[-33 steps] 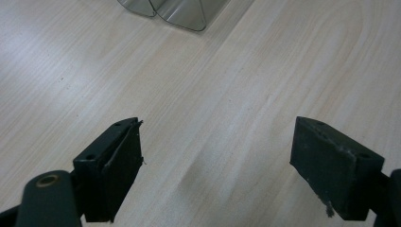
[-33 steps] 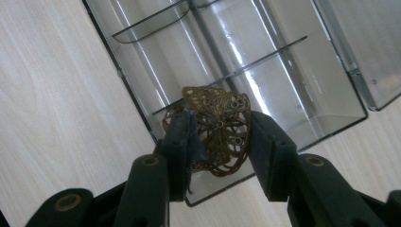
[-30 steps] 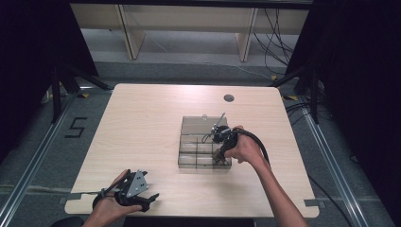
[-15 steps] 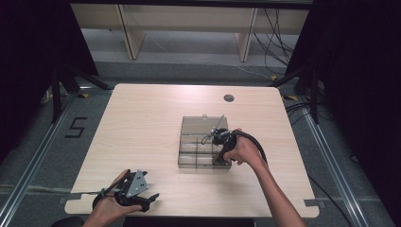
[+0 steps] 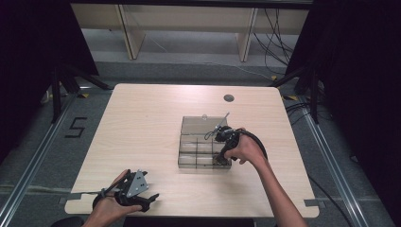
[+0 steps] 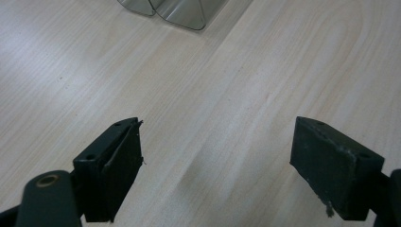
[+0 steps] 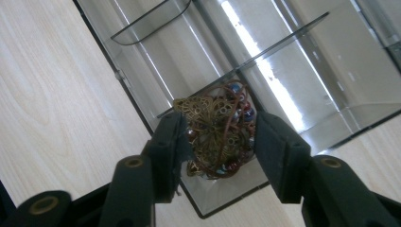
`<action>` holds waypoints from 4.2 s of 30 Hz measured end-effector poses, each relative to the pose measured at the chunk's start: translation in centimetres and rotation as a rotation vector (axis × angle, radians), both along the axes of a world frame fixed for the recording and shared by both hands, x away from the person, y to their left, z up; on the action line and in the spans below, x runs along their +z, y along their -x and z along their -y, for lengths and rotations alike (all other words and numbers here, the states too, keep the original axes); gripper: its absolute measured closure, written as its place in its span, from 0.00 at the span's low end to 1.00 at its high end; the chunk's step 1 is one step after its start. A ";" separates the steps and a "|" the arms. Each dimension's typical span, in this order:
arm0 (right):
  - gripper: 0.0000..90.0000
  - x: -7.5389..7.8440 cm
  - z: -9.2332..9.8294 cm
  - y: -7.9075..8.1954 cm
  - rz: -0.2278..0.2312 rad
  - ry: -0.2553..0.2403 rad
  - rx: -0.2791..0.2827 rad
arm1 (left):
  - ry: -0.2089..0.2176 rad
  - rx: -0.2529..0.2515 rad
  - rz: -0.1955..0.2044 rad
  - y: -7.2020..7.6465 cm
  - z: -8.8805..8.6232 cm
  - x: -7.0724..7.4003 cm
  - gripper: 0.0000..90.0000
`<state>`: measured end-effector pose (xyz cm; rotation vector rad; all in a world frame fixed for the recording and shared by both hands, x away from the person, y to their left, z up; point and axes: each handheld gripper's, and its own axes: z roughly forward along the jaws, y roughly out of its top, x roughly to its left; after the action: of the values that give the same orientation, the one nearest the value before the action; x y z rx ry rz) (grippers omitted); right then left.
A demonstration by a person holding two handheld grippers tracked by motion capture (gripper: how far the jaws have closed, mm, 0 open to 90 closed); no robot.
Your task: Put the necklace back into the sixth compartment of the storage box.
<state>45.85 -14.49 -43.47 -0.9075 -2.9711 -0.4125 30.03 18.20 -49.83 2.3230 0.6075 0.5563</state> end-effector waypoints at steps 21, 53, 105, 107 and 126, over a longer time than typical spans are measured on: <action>0.52 2.4 1.2 0.7 0.082 -0.064 -0.051 | 0.002 0.002 0.001 0.0 0.0 0.0 0.19; 0.41 3.0 4.6 3.0 0.141 -0.163 -0.127 | 0.015 0.002 -0.003 0.0 0.0 0.0 0.19; 0.26 0.9 6.6 7.6 0.206 -0.377 -0.251 | -0.011 0.015 0.008 -0.1 -0.1 0.1 0.19; 0.26 0.9 6.8 7.6 0.212 -0.365 -0.219 | -0.009 0.011 0.005 -0.1 -0.1 0.0 0.19; 0.24 0.1 7.2 8.8 0.223 -0.338 -0.246 | -0.005 0.011 0.004 0.0 0.1 0.0 0.19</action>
<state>37.08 -21.72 -43.36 -1.2553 -2.8415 -1.0493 30.01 18.07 -49.88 2.3239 0.6175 0.5684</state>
